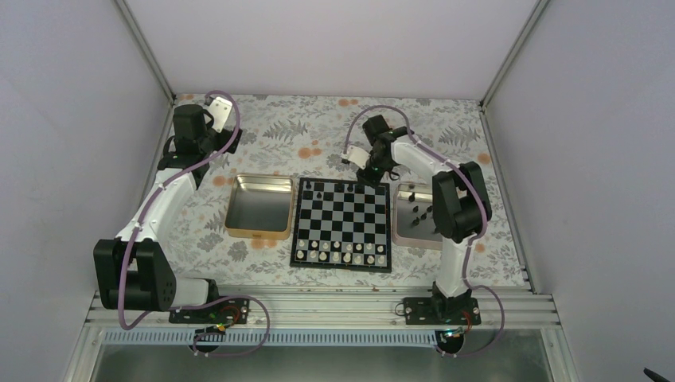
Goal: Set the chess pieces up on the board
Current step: Place the chess piece on the chessboard.
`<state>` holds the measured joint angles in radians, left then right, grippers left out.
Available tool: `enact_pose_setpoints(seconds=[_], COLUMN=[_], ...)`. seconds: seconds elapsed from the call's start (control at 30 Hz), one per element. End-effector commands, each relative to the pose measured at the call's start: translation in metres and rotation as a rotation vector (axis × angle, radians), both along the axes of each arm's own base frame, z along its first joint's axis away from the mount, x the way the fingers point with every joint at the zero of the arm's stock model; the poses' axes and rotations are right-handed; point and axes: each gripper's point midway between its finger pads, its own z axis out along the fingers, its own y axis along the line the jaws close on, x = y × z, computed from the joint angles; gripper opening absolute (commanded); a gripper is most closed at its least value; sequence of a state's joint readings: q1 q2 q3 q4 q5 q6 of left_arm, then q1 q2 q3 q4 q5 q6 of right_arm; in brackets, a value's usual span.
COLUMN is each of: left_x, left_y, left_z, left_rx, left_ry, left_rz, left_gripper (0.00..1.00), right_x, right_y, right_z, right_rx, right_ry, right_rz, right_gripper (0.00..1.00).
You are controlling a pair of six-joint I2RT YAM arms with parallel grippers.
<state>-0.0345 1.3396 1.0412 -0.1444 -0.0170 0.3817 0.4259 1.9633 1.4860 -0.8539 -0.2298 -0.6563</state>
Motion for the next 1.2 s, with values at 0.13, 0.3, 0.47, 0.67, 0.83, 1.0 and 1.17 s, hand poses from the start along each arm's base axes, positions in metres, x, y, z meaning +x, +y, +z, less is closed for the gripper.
enact_pose_setpoints(seconds=[0.13, 0.3, 0.47, 0.67, 0.83, 1.0, 1.17], left_x=[0.0012, 0.0019, 0.0017, 0.0014, 0.0019, 0.0021, 0.0026], left_y=[0.0004, 0.0, 0.0003, 0.0002, 0.0002, 0.0003, 0.0003], left_z=[0.0002, -0.0004, -0.0004, 0.0002, -0.0004, 0.0007, -0.0017], left_rx=[-0.009, -0.01, -0.009, -0.01, -0.01, -0.009, -0.009], left_ry=[-0.01, -0.007, -0.007, -0.009, -0.009, -0.013, -0.007], left_rz=[-0.006, -0.007, -0.006, -0.006, -0.006, -0.006, -0.006], left_gripper=[1.0, 1.0, 1.0, 1.0, 1.0, 1.0, 1.0], right_x=[-0.0021, -0.0051, -0.0055, -0.0066, -0.0073, -0.0077, -0.0105], right_y=[0.0096, 0.0085, 0.0072, 0.007, 0.0071, 0.0073, 0.0082], right_z=[0.0004, -0.0033, -0.0039, -0.0055, -0.0055, -0.0018, 0.0012], right_rx=[0.018, 0.01, 0.002, -0.002, 0.0, 0.002, 0.011], right_ry=[0.014, 0.028, 0.028, 0.03, 0.034, 0.031, 0.038], right_rz=[0.014, 0.016, 0.016, 0.019, 0.02, 0.021, 0.026], right_gripper=[0.07, 0.08, 0.08, 0.09, 0.13, 0.16, 0.19])
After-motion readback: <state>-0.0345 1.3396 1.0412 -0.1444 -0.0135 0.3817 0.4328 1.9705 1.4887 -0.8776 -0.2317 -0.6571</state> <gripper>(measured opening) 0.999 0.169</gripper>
